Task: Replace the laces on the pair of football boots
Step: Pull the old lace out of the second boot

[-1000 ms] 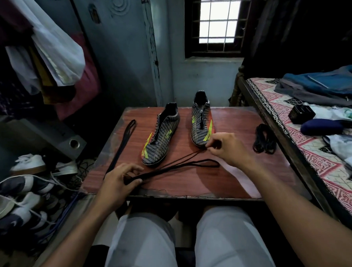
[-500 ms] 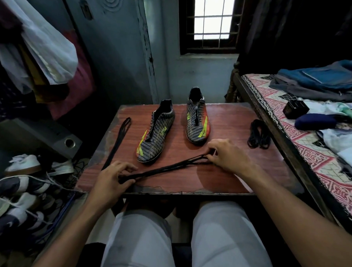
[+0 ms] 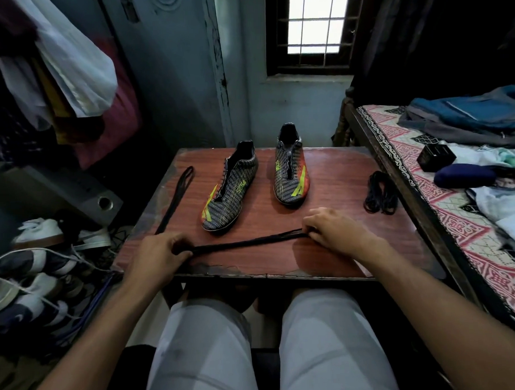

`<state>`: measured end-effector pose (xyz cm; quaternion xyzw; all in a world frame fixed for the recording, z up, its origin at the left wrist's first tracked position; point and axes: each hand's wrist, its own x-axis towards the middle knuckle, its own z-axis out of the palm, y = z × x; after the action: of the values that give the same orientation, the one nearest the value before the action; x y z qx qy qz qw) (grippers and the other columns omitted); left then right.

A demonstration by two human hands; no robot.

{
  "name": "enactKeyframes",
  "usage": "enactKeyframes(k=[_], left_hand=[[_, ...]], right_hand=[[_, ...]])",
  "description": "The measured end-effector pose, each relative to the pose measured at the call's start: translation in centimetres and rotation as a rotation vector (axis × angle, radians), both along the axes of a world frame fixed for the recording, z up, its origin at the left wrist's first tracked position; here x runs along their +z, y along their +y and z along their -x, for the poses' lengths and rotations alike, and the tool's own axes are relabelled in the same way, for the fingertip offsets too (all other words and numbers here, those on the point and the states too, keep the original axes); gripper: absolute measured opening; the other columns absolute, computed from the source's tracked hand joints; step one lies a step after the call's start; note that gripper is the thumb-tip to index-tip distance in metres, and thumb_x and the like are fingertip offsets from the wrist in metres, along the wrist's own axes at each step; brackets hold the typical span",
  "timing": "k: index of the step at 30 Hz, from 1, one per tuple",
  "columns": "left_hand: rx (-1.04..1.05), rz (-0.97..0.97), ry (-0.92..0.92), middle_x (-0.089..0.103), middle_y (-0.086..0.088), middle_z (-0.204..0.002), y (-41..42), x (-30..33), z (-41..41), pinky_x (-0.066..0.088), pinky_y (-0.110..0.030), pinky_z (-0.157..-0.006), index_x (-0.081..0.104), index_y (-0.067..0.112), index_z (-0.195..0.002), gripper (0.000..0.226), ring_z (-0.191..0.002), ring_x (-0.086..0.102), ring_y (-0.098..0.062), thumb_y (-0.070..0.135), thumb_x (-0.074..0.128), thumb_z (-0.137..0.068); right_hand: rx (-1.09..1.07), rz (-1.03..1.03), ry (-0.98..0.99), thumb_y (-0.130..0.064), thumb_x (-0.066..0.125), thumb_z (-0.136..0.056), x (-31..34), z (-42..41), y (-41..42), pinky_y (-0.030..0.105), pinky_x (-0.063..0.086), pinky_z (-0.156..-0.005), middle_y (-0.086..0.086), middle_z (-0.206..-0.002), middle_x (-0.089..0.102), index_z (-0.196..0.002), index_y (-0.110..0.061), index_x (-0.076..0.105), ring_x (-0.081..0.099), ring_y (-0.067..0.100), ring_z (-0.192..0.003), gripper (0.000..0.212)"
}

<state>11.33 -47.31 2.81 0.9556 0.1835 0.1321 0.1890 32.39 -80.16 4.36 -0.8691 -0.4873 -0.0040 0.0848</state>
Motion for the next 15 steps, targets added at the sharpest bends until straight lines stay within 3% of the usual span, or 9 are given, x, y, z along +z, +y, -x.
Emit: enactKeyframes(k=[5, 10, 15], left_hand=[[0.019, -0.069, -0.016, 0.077, 0.015, -0.094, -0.21, -0.07, 0.38, 0.057, -0.037, -0.072, 0.077, 0.043, -0.099, 0.025, -0.088, 0.071, -0.018, 0.025, 0.082, -0.082], [-0.011, 0.011, -0.091, 0.077, 0.002, -0.094, -0.70, -0.81, 0.17, 0.044, -0.028, -0.073, 0.078, 0.021, -0.100, 0.023, -0.089, 0.071, -0.021, 0.007, 0.083, -0.082], [0.019, 0.121, -0.191, 0.066, 0.003, -0.094, -0.59, -0.70, 0.51, 0.052, -0.037, -0.081, 0.071, 0.022, -0.094, 0.030, -0.087, 0.067, -0.018, 0.002, 0.086, -0.077]], right_hand=[[0.115, 0.097, -0.081, -0.007, 0.064, -0.087, 0.46, -0.37, 0.41, 0.041, 0.054, -0.080, 0.001, -0.096, 0.066, -0.087, -0.018, 0.071, 0.066, 0.025, -0.092, 0.012], [0.146, 0.094, -0.154, -0.012, 0.059, -0.091, 0.51, 0.09, 0.19, 0.042, 0.056, -0.074, 0.001, -0.098, 0.066, -0.090, -0.019, 0.069, 0.066, 0.025, -0.091, 0.013], [0.194, 0.062, -0.193, -0.008, 0.063, -0.091, -0.08, 0.20, -0.39, 0.035, 0.049, -0.071, 0.004, -0.097, 0.065, -0.091, -0.013, 0.069, 0.066, 0.026, -0.086, 0.008]])
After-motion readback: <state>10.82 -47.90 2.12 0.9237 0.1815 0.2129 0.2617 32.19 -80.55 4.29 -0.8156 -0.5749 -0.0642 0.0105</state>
